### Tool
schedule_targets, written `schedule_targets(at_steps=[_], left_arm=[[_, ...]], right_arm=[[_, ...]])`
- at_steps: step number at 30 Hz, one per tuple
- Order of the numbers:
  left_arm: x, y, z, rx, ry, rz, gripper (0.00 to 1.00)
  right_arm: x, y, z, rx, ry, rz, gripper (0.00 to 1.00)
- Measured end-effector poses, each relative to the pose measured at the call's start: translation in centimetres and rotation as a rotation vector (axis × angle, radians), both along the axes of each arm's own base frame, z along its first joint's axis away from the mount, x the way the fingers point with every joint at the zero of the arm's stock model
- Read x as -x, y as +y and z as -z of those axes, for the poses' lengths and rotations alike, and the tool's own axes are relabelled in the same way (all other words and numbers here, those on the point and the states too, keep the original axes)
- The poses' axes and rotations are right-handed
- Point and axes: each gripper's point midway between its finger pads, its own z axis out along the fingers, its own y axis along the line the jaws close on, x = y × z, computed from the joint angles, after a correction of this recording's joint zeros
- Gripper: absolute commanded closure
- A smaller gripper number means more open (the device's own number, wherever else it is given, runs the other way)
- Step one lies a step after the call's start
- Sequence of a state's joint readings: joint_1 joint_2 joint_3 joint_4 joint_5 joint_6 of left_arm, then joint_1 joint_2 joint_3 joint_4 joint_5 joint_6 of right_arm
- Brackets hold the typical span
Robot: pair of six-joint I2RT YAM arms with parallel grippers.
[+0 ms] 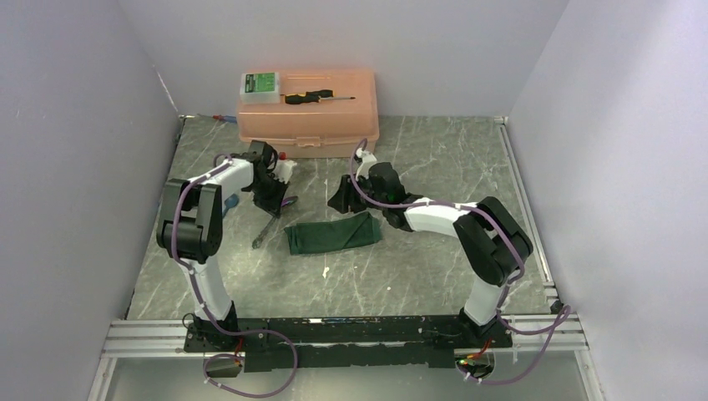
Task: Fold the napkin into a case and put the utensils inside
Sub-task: Pick up the spoon from the center of the board.
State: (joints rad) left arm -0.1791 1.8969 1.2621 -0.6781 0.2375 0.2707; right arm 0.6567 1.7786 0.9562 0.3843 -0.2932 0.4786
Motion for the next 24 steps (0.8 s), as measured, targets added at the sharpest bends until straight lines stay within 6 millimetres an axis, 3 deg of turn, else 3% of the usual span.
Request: schedule_targets(at_steps=[9,13,16,20,24], left_arm=[[-0.3,-0.7,-0.4,0.016,0.004,0.01,0.97],[0.1,-1.2,-1.8,0.041,0.037,0.02,0.97],[-0.7,-2.1,-4.9,0.112,0.034,0.036,0.97],[-1.8,-3.9,-11.5,0.296,0.004,0.092,0.97],[0.3,-5.3,-16.3,0.475,0.039,0.158,0.97]], right_arm=[[0.5,-0.3,-0.6,-0.008,-0.01,-0.001,0.5],[0.6,-0.4,-1.3,-0.011,-0.033,-0.011,0.5],[0.9,-0.4,-3.1,-0.034,-0.076,-0.049,0.49],[1.0,-1.6,-6.8,-0.079,-0.179,-0.148,0.46],[1.7,-3.0,-11.4,-0.079,-0.392,-0.262,0.44]])
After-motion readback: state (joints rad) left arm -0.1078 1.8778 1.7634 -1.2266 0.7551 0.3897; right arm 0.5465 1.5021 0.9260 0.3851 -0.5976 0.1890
